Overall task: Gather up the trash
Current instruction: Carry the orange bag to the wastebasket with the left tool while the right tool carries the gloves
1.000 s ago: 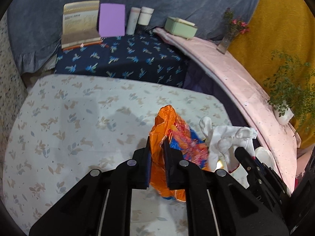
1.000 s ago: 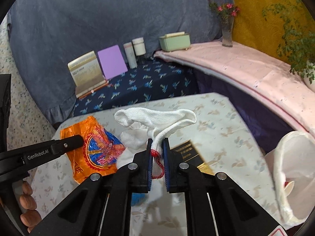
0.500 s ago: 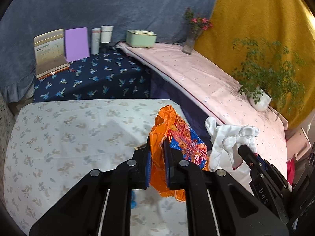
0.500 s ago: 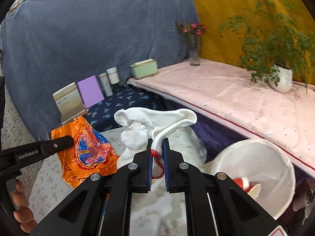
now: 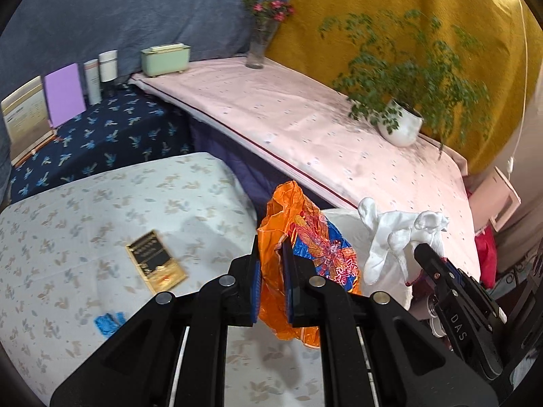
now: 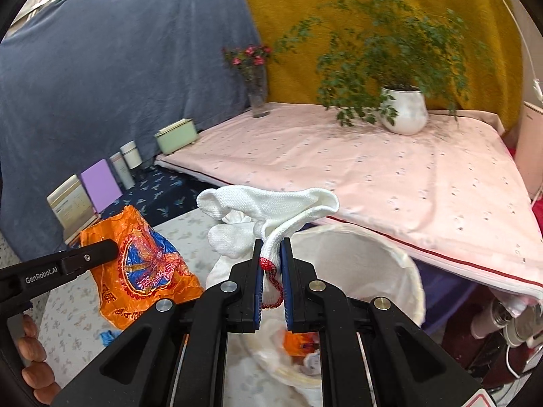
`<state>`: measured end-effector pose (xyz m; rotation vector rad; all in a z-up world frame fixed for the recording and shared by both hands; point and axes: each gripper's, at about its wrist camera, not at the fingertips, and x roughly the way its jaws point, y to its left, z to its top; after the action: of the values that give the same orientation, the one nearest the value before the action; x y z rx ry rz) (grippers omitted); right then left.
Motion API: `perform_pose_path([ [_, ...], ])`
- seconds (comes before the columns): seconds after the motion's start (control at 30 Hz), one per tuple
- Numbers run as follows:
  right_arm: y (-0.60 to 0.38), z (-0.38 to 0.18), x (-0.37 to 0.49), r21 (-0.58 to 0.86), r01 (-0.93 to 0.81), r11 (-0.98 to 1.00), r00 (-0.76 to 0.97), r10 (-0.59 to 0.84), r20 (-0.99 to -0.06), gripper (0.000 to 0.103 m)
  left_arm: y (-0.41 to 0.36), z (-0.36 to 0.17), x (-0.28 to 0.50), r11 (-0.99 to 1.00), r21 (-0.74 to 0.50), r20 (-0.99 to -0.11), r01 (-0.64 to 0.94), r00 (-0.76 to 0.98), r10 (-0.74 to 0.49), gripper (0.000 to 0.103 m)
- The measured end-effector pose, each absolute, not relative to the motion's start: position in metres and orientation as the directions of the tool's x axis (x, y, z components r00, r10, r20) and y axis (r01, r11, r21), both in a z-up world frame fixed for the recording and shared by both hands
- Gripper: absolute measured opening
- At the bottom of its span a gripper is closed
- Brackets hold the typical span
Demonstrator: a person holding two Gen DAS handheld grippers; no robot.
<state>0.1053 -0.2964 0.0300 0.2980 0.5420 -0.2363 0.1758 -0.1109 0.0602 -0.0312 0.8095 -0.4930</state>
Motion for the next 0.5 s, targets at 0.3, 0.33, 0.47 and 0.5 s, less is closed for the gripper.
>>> perform_pose_path([
  [0.3, -0.34, 0.015, 0.086, 0.227, 0.37, 0.901, 0.808, -0.191, -0.557, 0.01, -0.169, 0.045, 0.17, 0.849, -0.196, -0.702, 0.491, 0.534, -0.471, 0.011],
  [0.33, -0.343, 0.014, 0.085, 0.227, 0.375, 0.899, 0.806, -0.195, -0.559, 0.01, -0.173, 0.043, 0.17, 0.843, -0.201, -0.7, 0.499, 0.529, -0.48, 0.012],
  [0.47, -0.354, 0.009, 0.08, 0.233, 0.388, 0.892, 0.802, -0.202, -0.563, 0.01, -0.185, 0.038, 0.17, 0.835, -0.204, -0.702, 0.512, 0.517, -0.489, 0.018],
  [0.5, -0.356, 0.009, 0.08, 0.233, 0.39, 0.891, 0.801, -0.203, -0.563, 0.01, -0.187, 0.037, 0.169, 0.836, -0.203, -0.703, 0.509, 0.519, -0.487, 0.026],
])
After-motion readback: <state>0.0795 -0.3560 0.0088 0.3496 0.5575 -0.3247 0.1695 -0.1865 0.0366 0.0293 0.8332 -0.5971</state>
